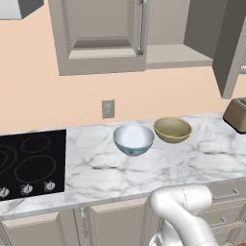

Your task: Open the cabinet. Pick the bowls from the counter and place them in the cabinet. Then close the cabinet.

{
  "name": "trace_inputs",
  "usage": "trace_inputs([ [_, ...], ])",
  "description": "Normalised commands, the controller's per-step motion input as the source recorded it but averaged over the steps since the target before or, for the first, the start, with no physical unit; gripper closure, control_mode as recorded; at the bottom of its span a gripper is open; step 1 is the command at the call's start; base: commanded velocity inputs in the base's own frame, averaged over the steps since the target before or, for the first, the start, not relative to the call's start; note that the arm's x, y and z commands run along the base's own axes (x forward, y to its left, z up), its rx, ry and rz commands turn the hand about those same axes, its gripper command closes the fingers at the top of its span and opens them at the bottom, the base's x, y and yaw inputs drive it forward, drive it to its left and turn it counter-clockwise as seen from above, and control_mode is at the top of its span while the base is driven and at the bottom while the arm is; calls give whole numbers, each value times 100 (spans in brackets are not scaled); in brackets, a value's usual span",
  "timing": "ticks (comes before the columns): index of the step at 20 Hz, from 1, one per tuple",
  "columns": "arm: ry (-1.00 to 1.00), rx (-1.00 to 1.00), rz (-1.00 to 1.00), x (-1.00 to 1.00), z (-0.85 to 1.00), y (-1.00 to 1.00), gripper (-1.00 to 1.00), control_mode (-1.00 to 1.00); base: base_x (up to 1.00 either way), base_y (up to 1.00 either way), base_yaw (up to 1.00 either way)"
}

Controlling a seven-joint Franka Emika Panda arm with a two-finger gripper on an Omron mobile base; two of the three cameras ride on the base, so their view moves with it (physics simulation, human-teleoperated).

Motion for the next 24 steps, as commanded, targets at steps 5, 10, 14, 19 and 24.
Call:
trace_inputs([
  [5, -3, -20, -4, 0, -1, 100, -100, -100, 0, 0, 0],
  [10, 0, -14, -6, 0, 0, 100, -100, -100, 0, 0, 0],
  [14, 0, 1, -10, -4, 0, 93, -100, -100, 0, 0, 0],
  [19, 0, 5, -12, 0, 0, 82, -100, -100, 0, 0, 0],
  [24, 23, -5, -15, 5, 0, 23, -100, -100, 0, 0, 0],
])
